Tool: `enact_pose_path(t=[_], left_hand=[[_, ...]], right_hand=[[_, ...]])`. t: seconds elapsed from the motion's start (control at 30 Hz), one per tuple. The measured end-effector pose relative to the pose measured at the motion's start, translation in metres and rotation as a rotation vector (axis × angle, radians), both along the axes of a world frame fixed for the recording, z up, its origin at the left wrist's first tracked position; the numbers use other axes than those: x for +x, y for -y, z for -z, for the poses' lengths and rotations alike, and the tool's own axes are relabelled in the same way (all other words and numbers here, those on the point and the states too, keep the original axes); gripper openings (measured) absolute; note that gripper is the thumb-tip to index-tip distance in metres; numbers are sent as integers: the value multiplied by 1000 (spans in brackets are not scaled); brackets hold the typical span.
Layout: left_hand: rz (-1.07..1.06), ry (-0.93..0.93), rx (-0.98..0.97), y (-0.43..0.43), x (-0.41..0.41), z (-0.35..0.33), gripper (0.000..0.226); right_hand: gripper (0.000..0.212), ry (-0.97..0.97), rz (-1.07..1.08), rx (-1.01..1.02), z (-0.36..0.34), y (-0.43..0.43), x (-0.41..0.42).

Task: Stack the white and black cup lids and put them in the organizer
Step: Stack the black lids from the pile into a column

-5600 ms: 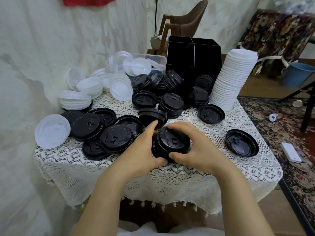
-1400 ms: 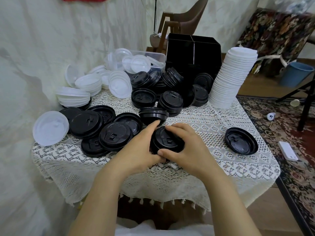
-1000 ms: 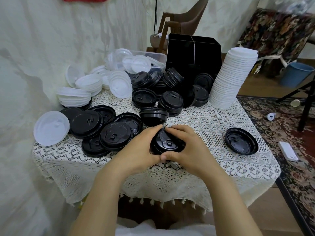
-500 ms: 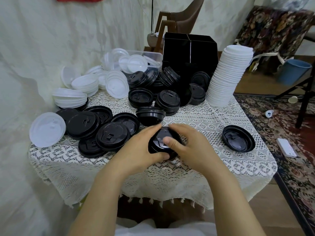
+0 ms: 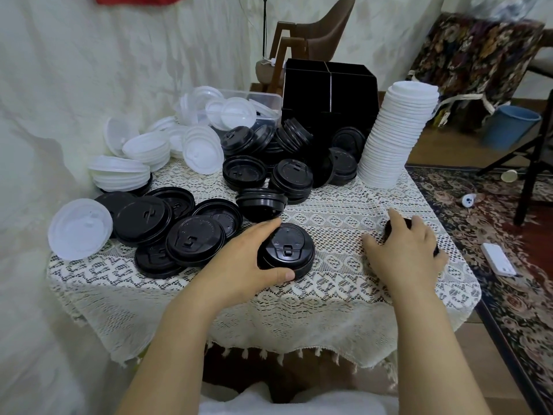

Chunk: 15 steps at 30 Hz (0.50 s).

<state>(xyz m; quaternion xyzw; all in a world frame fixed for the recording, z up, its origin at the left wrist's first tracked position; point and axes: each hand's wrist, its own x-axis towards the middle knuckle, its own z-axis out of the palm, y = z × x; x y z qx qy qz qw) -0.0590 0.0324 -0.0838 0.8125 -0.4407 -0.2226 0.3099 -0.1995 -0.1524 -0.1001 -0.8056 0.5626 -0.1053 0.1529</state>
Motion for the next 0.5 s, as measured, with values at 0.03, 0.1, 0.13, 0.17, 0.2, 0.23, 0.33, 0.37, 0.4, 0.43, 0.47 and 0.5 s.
enact_pose_path(t=[0.03, 0.1, 0.13, 0.17, 0.2, 0.23, 0.33, 0.37, 0.4, 0.43, 0.47, 0.5], left_hand=[[1, 0, -4, 0, 0, 0, 88], [1, -2, -9, 0, 0, 0, 88], [0, -3, -9, 0, 0, 0, 88], [-1, -4, -8, 0, 0, 0, 88], [-2, -7, -5, 0, 0, 0, 88], [-2, -9, -4, 0, 0, 0, 88], [2, -5, -4, 0, 0, -1, 88], [3, -3, -2, 0, 0, -1, 88], [4, -2, -2, 0, 0, -1, 88], [6, -3, -3, 0, 0, -1, 88], [7, -3, -5, 0, 0, -1, 88], [8, -4, -6, 0, 0, -1, 88]], right_hand=[[65, 14, -13, -7, 0, -1, 1], [61, 32, -39, -24, 0, -3, 2], [60, 39, -50, -35, 0, -4, 3], [58, 50, -62, -47, 0, -5, 3], [56, 69, -80, -56, 0, -5, 4], [53, 94, -100, -52, 1, -5, 5], [49, 141, -169, -26, 4, -7, 10], [48, 139, -197, -47, 6, -7, 12], [46, 143, -222, -75, 9, -8, 14], [43, 158, -236, -94, 10, -8, 15], [39, 180, -246, -105, 9, -8, 15], [34, 199, -252, -121, 9, -9, 16]])
